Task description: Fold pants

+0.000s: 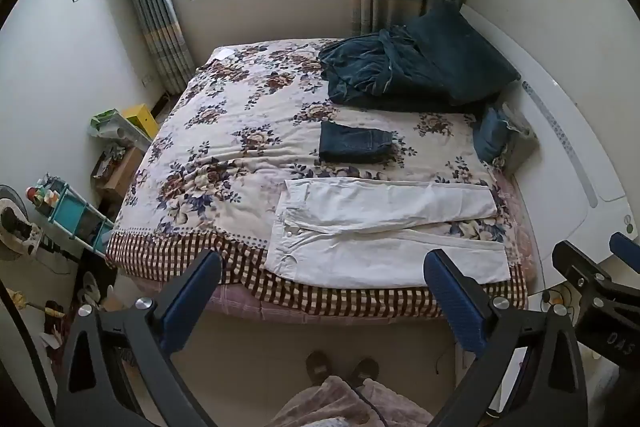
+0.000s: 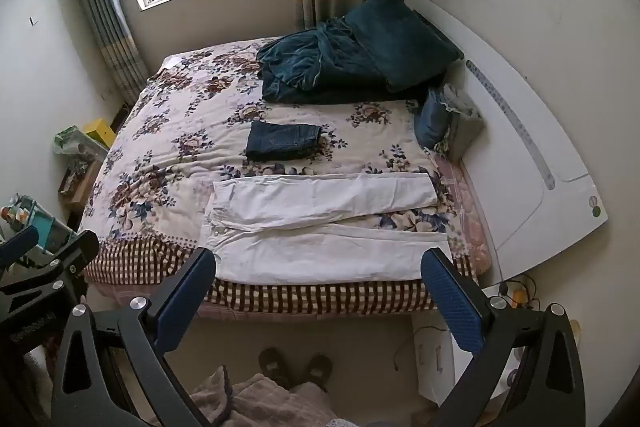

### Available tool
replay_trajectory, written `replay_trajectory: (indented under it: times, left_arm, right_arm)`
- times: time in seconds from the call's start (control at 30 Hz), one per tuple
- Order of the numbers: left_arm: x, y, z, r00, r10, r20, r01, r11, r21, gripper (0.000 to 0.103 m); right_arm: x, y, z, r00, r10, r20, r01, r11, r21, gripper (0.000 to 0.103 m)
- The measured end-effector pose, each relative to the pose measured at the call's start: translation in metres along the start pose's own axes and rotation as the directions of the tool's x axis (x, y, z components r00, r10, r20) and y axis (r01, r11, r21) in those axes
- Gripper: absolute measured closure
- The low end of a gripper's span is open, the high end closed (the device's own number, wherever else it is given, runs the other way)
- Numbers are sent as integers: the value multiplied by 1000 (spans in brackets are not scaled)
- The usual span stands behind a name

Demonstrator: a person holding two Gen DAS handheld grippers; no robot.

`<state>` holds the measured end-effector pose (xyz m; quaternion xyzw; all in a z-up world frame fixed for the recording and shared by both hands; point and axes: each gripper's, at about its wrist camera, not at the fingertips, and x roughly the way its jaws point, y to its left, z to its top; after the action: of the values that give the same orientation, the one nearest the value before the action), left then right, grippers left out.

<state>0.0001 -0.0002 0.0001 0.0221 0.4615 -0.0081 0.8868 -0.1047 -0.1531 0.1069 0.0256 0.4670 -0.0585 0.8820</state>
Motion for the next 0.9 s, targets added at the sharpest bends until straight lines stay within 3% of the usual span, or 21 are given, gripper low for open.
replay_trajectory:
  times: [0.9]
  left_arm:
    - [-2, 10, 21, 1000, 2, 26, -3, 999, 33, 0]
  right_arm:
    - [2, 5, -1, 1000, -3, -4, 3, 999, 33, 0]
